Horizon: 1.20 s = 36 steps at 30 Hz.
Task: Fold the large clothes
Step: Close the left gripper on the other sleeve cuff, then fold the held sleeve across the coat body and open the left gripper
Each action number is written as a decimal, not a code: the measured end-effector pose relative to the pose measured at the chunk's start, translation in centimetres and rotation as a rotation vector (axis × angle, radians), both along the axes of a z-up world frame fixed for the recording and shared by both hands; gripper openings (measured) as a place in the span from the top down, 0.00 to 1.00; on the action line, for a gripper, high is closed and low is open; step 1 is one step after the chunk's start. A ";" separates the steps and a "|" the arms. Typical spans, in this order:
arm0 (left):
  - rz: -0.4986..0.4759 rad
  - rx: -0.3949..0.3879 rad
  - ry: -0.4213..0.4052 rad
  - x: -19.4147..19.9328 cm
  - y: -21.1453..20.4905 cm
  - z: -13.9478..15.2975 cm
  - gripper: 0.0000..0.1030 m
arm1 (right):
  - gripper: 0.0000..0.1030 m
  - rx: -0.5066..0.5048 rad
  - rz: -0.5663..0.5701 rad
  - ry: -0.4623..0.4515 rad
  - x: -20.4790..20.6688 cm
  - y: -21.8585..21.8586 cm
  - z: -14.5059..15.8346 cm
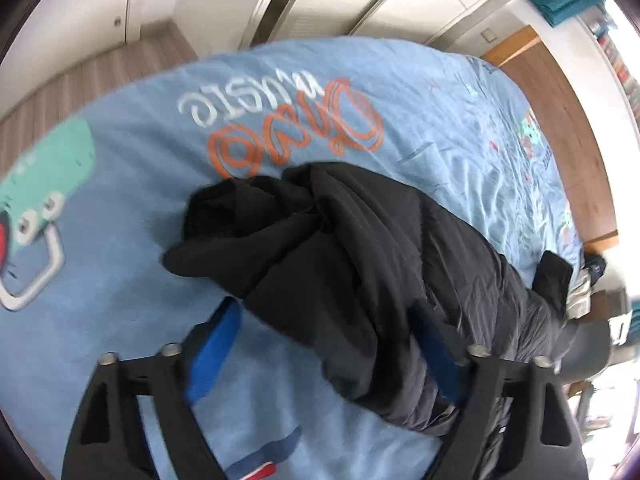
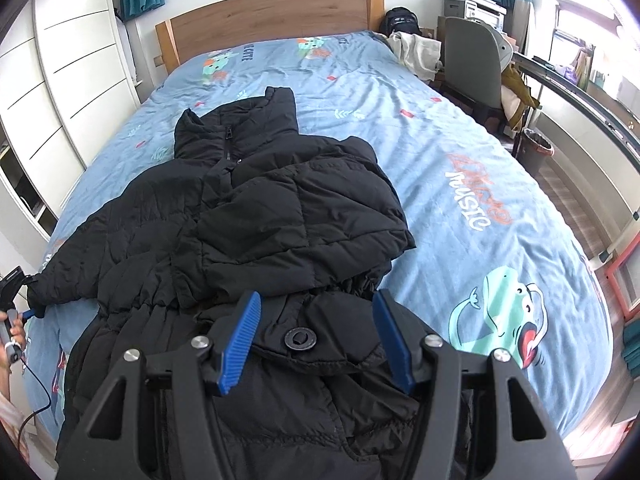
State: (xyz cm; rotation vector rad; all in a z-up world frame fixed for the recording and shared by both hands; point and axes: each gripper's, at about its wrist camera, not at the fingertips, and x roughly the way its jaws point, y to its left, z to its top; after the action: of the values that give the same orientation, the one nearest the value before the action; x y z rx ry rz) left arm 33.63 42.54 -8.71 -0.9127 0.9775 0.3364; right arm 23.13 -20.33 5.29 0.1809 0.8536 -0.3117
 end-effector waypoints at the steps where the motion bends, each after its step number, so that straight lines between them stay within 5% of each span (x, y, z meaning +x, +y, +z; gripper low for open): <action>1: -0.001 -0.021 -0.003 0.2 0.0 -0.3 0.34 | 0.45 0.003 0.000 0.000 0.0 0.0 -0.1; 6: -0.011 -0.053 -0.032 0.5 -0.7 -0.5 0.72 | 0.45 0.028 0.001 0.006 -0.4 -0.3 -0.9; 9: -0.017 -0.017 -0.029 0.6 -1.1 0.2 0.82 | 0.45 0.044 -0.010 0.009 -0.9 -0.8 -1.4; 14: -0.028 0.017 -0.032 1.0 -1.7 1.1 0.87 | 0.45 0.072 -0.038 -0.008 -2.3 -2.2 -1.7; 23: -0.128 0.197 -0.030 1.5 -6.0 6.4 0.89 | 0.45 0.104 -0.071 -0.056 -5.0 -4.3 -1.4; 36: -0.395 0.388 -0.152 3.1 -20.8 15.2 0.90 | 0.45 0.094 -0.093 -0.100 -9.6 -7.8 -1.3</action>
State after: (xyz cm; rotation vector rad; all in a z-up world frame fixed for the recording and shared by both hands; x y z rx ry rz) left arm 36.76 21.76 6.45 -0.3742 0.8885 0.1108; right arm 13.52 -28.11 3.95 0.3216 0.7630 -0.3467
